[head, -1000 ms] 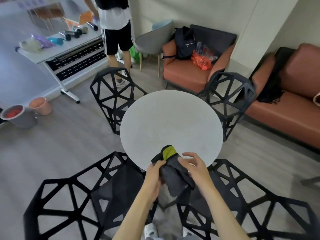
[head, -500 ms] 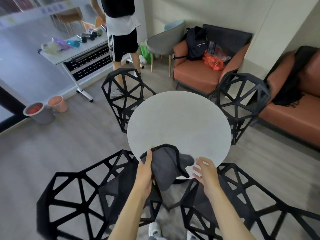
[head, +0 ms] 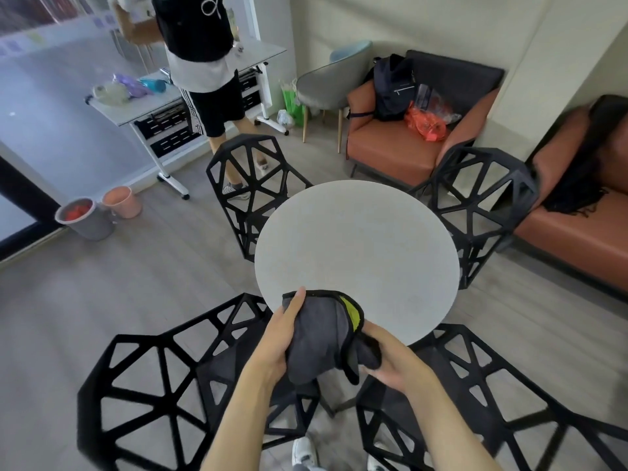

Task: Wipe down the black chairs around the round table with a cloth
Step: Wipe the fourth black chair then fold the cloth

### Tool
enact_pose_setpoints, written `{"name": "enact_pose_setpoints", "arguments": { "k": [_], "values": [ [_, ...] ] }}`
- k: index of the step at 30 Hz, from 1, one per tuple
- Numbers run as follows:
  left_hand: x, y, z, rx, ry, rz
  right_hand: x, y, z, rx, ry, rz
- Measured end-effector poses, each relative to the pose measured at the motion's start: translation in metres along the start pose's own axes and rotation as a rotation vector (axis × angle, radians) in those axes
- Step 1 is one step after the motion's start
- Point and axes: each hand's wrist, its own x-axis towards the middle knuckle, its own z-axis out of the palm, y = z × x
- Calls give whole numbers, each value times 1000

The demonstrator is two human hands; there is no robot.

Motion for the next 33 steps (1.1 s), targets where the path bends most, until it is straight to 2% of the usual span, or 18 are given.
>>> {"name": "enact_pose_setpoints", "arguments": {
  "k": [1,3,6,9,10,12,14,17,19,21,24,26,27,29,30,33],
  "values": [
    [0,-1,0,29,17,4,-2,1,3,32,-25,-5],
    [6,-7,-5,75,103,41,0,1,10,29,27,-81],
    [12,-19,-8,173,255,40,7,-5,18,-28,200,-256],
    [14,-30,4,377,208,19,11,-10,28,-211,272,-383],
    [13,-31,11,344,157,-23,11,-9,31,-266,283,-402],
    [6,-29,24,91,55,-158,11,-8,34,-354,292,-435],
    [5,-28,27,-75,-22,-184,7,-9,35,-445,263,-467],
    [8,-23,19,88,79,-43,1,-12,34,-635,193,-496],
    [14,-25,10,228,206,85,0,-13,32,-760,204,-508],
    [22,-28,-1,263,312,152,0,-12,27,-782,251,-511],
    [22,-23,-18,395,391,263,0,-11,12,-740,482,-544],
    [24,-22,-25,482,354,324,-1,-11,5,-752,672,-563],
    [24,-21,-23,510,317,303,-1,-11,4,-779,732,-583],
    [29,-26,-17,553,256,212,0,-11,12,-873,748,-669],
    [31,-28,-13,539,225,152,1,-11,20,-925,710,-723],
    [27,-24,6,179,113,-95,3,-5,49,-959,459,-756]
  ]
}}
